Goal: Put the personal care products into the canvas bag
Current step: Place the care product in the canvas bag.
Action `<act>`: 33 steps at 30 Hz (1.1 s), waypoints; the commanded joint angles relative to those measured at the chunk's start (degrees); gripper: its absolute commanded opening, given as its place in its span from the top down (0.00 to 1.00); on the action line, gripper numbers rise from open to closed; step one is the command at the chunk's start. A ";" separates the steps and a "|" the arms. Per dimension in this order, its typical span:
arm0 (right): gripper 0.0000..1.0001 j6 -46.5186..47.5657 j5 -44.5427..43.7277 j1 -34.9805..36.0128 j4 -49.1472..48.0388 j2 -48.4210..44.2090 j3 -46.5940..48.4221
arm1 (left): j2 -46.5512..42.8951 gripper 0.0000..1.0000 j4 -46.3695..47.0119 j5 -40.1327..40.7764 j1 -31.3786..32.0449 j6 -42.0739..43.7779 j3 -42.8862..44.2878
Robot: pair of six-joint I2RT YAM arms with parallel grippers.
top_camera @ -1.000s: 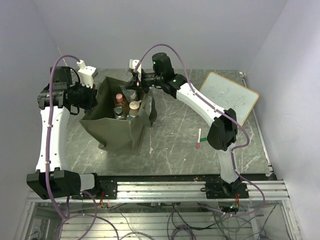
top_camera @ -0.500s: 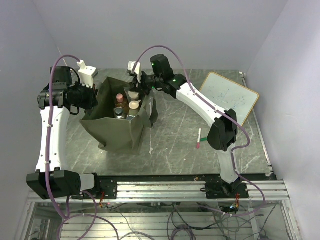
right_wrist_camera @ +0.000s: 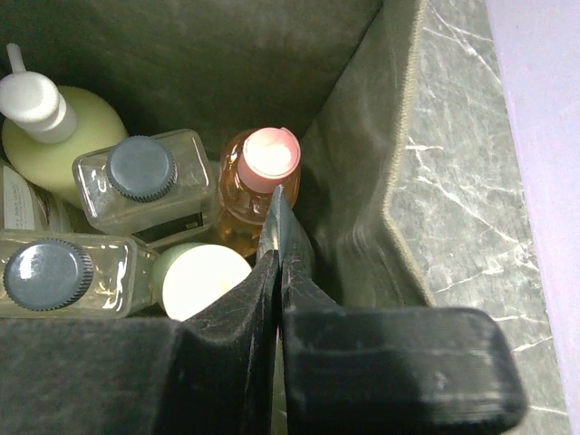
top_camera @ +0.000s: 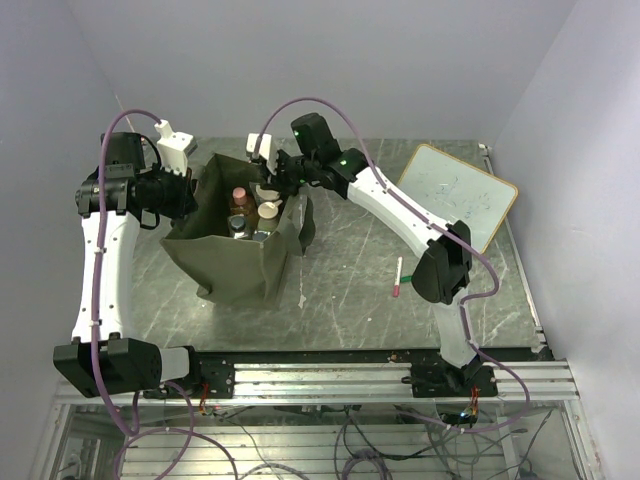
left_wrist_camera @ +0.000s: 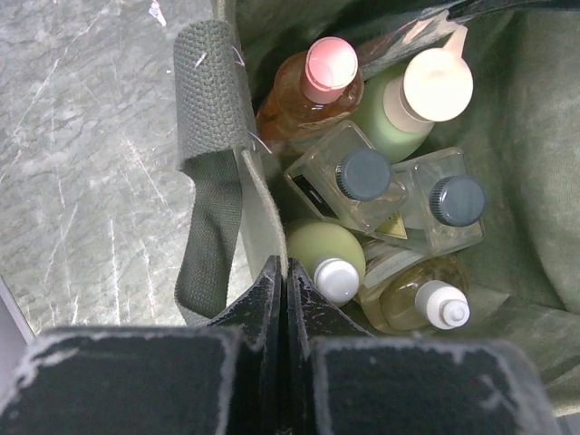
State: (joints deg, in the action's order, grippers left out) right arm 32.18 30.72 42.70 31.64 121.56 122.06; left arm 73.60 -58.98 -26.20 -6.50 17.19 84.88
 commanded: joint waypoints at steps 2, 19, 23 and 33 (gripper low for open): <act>0.97 1.10 -1.67 1.03 4.31 2.36 3.88 | 0.57 0.93 -0.20 -2.33 -0.57 0.42 0.46; 0.87 0.98 -4.45 1.60 4.98 4.28 5.78 | 0.22 0.93 0.00 -3.13 -0.56 0.49 0.64; 0.84 0.49 -4.27 1.80 4.43 4.75 6.36 | 0.01 0.93 0.00 -3.08 -0.58 0.64 0.64; 0.84 -0.91 -4.31 2.04 2.86 3.98 7.51 | -0.42 0.93 -0.08 -3.07 -0.57 1.05 0.18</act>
State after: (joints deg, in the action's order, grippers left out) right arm 32.34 26.30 44.60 36.29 125.62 127.39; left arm 73.82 -58.98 -27.49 -6.57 17.41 84.88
